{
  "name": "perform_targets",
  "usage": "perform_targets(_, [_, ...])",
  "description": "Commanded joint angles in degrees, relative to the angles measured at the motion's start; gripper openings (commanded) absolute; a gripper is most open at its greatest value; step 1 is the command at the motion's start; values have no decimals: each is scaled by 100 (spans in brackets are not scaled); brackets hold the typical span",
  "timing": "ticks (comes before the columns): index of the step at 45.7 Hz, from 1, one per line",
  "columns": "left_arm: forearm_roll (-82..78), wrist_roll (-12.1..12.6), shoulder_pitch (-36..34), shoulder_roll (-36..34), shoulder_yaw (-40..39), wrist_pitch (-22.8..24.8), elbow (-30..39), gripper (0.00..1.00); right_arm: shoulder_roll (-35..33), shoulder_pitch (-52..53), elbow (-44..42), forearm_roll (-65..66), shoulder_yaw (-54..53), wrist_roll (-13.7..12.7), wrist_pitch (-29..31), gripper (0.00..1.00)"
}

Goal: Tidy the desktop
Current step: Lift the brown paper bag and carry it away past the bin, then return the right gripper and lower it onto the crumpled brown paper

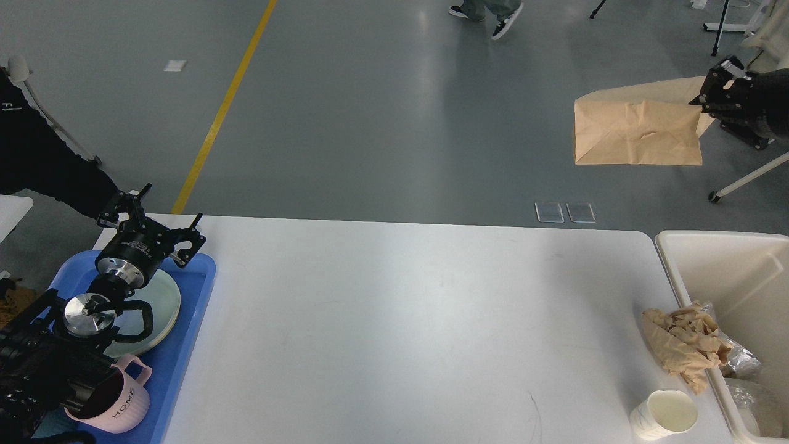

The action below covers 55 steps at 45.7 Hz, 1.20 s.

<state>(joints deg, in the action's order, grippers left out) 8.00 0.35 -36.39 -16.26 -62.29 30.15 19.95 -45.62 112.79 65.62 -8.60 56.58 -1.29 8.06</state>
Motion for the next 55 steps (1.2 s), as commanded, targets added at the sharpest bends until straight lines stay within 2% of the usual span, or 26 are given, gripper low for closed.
perform_targets(1, [0,0,0,0,-3,0,0,97,-61,-90,-137,-2,45,-3,-93,0])
perform_targets(5, [0,0,0,0,-3,0,0,97,-44,-423,-540,-11,151,-3,-172,0])
perform_targets(17, [0,0,0,0,6,0,0,97,-17,-2594,-2035,-19,90,-3,-1007,0])
perform_targets(28, [0,0,0,0,6,0,0,97,-53,-3605,-2343,-19,107,6,-1034,1])
perform_targets(29, [0,0,0,0,-3,0,0,97,-53,-3693,-2361,-11,107,6,-1043,15])
perform_targets(30, [0,0,0,0,-3,0,0,97,-53,-3790,-2387,-11,98,6,-1043,34])
perform_targets(33, [0,0,0,0,-3,0,0,97,-53,-4010,-2580,-11,81,15,-1060,95])
perform_targets(34, [0,0,0,0,6,0,0,97,-44,-4072,-2676,-11,63,23,-1060,100])
perform_targets(43, [0,0,0,0,-3,0,0,97,0,-4661,-2756,-11,2,23,-1025,100])
perform_targets(51, [0,0,0,0,-3,0,0,97,149,-4512,-2581,-11,-7,41,-937,100])
perform_targets(55, [0,0,0,0,-3,0,0,97,316,-4091,-2352,-11,19,41,-868,100])
